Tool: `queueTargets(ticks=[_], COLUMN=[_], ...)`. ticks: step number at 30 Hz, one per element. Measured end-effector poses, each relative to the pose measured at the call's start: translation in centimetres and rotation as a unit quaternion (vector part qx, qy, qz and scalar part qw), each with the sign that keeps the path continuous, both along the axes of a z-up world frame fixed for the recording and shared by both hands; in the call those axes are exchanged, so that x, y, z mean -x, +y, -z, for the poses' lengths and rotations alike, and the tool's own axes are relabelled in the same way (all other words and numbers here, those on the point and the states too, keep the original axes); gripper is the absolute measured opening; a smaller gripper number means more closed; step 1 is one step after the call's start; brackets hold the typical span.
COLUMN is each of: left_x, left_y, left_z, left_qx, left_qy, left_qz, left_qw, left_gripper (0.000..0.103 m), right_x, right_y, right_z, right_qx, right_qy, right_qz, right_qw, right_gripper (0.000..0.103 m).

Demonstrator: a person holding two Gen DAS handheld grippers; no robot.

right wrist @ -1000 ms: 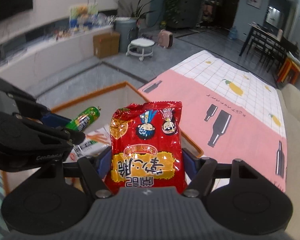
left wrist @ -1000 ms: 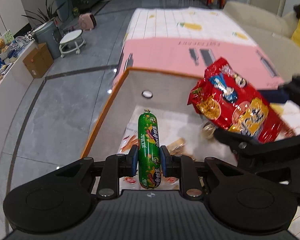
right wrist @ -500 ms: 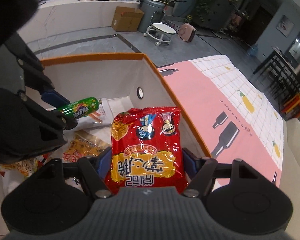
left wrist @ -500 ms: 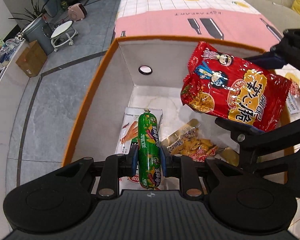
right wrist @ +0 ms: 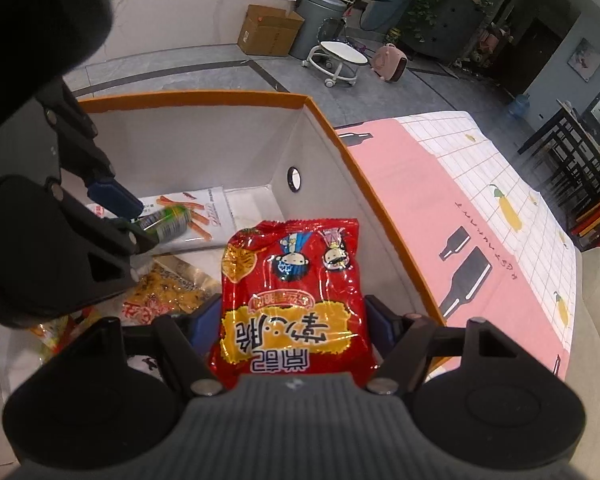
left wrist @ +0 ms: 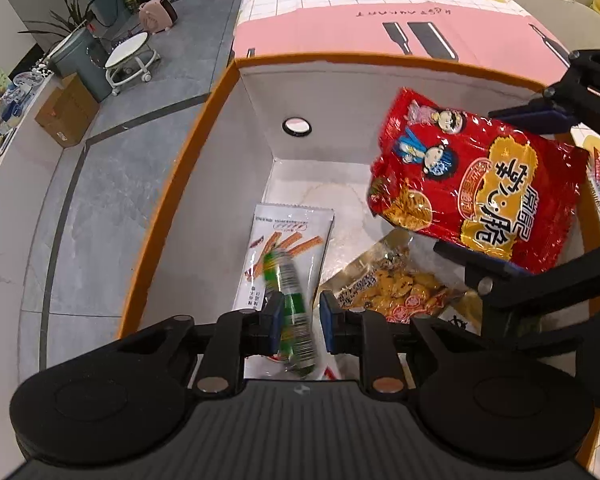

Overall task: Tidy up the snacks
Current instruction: 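Carry both snacks over the orange box and open both tools to drop them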

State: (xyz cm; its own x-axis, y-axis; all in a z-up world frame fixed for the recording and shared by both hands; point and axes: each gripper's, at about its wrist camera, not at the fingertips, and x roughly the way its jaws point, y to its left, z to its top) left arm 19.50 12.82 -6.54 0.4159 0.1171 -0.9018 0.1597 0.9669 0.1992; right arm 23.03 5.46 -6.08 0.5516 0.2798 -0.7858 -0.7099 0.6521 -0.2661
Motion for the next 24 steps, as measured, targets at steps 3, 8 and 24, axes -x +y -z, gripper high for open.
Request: queueTargets(ticks=[3,8,24], left_x=[0.2,0.7,4.7], left_y=[-0.2,-0.3,-3.3], left_z=[-0.4,-1.5,-7.6], left_qx=[-0.004,-0.005,0.031], left_qy=[-0.004,-0.018,-0.128], left_qz=[0.003,0.004,0.005], left_qw=[1.0000,0.9998,0.9913], left_gripper=[0.030,0.051,0.066], right_x=[0.1,0.7,3.9], right_y=[-0.2,-0.8,-8.8], right_z=[-0.2,-1.0,-6.8], right_qx=[-0.001,-0.008,-0.094], right_qy=[-0.003,-0.015,-0.060], right_qz=[0.004,0.009,0.102], right_qw=[1.000,1.000,0.989], right_gripper=[0.074,0.082,0.087])
